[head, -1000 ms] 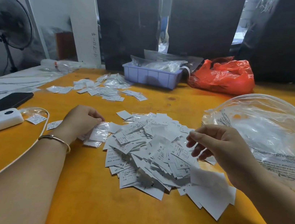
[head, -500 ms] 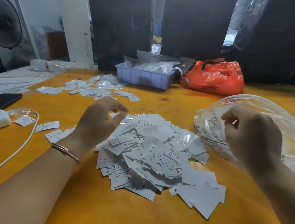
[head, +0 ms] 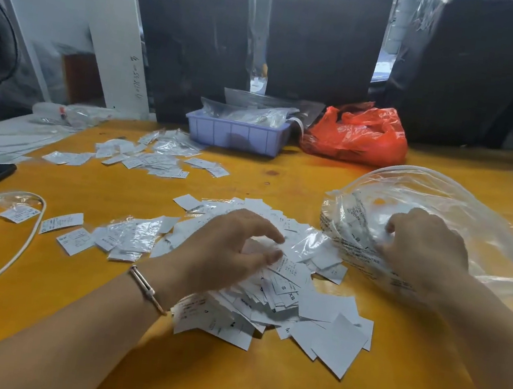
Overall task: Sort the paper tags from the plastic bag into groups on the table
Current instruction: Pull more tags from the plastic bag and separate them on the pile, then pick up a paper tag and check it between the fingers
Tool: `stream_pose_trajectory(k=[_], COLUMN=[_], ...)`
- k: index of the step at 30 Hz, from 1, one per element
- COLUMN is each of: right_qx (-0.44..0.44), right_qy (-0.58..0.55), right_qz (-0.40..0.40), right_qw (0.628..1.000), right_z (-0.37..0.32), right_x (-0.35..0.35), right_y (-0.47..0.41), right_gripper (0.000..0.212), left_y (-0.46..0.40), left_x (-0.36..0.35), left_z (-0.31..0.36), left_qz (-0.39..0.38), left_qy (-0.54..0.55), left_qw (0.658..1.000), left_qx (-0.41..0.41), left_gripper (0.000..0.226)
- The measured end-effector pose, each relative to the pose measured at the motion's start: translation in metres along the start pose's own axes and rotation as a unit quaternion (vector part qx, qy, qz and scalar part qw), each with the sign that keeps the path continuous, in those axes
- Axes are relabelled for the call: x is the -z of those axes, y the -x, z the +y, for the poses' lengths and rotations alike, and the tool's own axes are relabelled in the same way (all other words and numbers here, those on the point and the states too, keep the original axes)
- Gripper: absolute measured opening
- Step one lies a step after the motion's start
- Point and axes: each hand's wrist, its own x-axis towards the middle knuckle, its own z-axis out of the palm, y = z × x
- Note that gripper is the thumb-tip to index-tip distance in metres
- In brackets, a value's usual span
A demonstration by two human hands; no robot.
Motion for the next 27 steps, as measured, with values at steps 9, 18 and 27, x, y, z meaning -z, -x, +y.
stream_pose_trajectory(k=[9,18,27], right_qx=[0.005,0.162,0.301], right_qy=[-0.029,-0.129,-0.133], right_qz=[0.064,0.213,0.113], right_qw=[0.997,0.955,0.937], right_z=[0.002,-0.018,-0.037], right_x=[0.002,0.004,-0.007], right_y=[-0.001,0.012,0.021], right_gripper=[0.009,0.013,0.022], left_y=[-0.046,-0.063,-0.060], left_x=[-0.017,-0.027,-0.031], left_z=[0.031,0.026,0.025], left_qz=[-0.036,0.027,-0.021], left_qy=[-0.098,-0.028,-0.102], left_qw=[0.991,0.992,0.987], left_qx=[0.086,0.119,0.119], left_gripper=[0.045,0.007,0.042])
